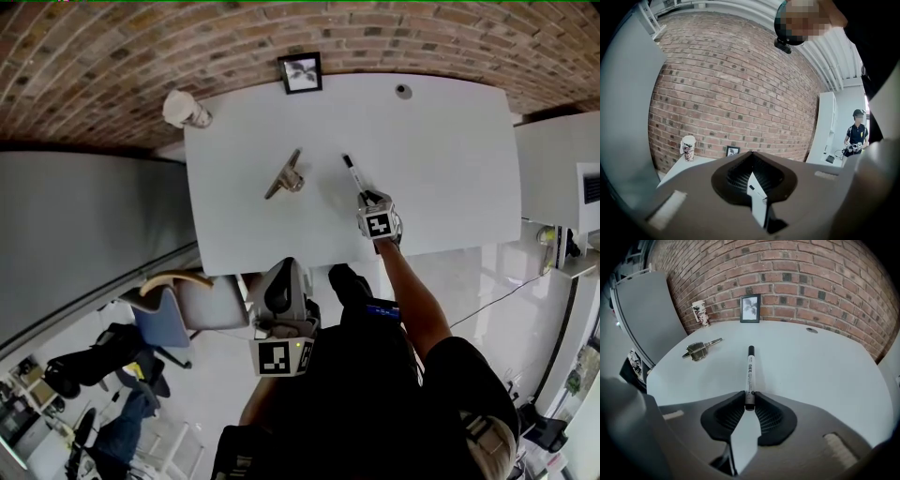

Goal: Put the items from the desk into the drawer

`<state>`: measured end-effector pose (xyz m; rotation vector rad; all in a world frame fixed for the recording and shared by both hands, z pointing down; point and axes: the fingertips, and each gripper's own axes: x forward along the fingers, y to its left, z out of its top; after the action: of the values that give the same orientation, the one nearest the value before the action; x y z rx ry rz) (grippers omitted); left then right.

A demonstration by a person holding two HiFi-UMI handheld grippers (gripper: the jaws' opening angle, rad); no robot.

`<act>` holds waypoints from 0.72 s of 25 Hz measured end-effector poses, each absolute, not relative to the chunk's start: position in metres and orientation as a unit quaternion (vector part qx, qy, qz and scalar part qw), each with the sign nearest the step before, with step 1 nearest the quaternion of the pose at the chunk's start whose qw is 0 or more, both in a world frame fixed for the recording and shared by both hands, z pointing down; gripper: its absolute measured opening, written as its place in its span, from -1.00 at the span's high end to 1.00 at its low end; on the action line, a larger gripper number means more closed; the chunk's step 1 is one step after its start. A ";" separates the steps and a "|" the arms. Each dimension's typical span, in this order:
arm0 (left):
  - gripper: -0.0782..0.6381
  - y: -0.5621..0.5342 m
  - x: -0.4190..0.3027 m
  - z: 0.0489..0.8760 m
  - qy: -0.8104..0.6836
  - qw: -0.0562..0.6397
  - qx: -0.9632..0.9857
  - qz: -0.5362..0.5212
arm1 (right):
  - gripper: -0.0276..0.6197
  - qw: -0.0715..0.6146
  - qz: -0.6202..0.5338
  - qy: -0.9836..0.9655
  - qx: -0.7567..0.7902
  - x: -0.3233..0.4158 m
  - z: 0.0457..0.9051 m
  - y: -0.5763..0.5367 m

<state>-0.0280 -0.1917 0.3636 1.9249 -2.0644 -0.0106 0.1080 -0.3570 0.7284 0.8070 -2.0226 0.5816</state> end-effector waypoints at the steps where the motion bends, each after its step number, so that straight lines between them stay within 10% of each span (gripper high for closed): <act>1: 0.73 -0.189 -0.029 0.362 -0.723 0.157 0.672 -0.004 | 0.70 0.427 0.237 -0.811 0.322 0.108 0.727 -0.354; 18: 0.73 -0.157 -0.022 0.338 -0.762 0.129 0.635 -0.024 | 0.70 0.337 0.200 -0.884 0.256 0.080 0.617 -0.308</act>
<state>-0.0224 -0.1567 0.3384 1.8442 -2.2136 -0.0708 0.0800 -0.3076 0.6174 0.6666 -2.3044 0.5211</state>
